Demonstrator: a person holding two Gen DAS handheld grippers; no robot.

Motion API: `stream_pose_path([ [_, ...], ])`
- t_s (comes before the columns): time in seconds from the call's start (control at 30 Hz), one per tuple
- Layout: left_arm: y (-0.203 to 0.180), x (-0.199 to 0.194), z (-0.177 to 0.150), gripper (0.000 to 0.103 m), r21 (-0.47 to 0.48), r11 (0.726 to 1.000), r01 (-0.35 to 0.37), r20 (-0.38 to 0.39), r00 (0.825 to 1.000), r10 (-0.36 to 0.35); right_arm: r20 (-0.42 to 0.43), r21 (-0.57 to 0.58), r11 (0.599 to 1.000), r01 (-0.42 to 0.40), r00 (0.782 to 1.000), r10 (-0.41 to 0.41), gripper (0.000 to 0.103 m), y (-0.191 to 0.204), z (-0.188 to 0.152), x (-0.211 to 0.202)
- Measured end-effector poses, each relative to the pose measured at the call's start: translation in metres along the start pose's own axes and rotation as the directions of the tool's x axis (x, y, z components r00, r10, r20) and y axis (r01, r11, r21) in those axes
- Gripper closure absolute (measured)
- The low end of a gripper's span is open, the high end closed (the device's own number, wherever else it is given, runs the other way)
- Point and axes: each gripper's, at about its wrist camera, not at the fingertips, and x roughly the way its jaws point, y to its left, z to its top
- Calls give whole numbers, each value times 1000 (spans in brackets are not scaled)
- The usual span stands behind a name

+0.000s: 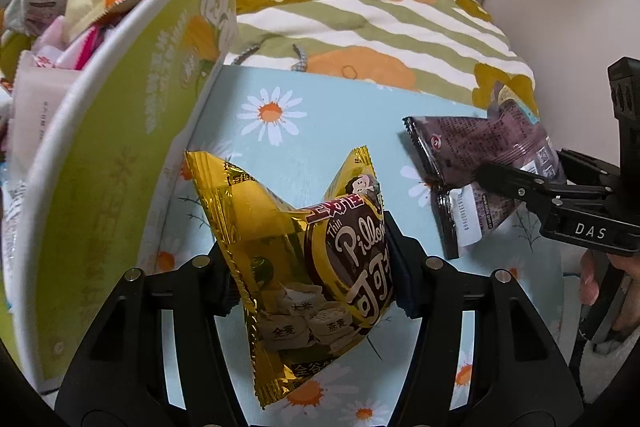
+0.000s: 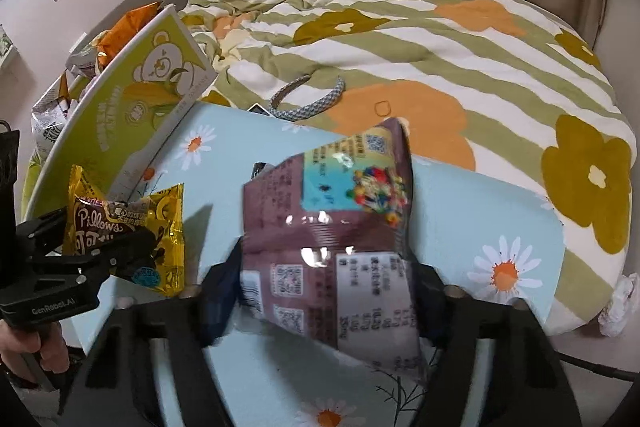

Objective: Organize snacks
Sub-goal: 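Grasp the gold Pillows bag with the left tool while the right tool grasps the brown bag, then carry both bags into the cardboard box and open both tools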

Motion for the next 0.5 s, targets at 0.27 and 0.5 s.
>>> stream_pose_path([
  [0.27,-4,-49,6,46,8,1000,6,71,997,-7,54,-19,1000,-9,998,10,42,14,1,-33],
  [0.5,12,-121,21,46,-12,1000,12,175,985,-10,130,-58,998,-29,991,36,42,49,20,-83],
])
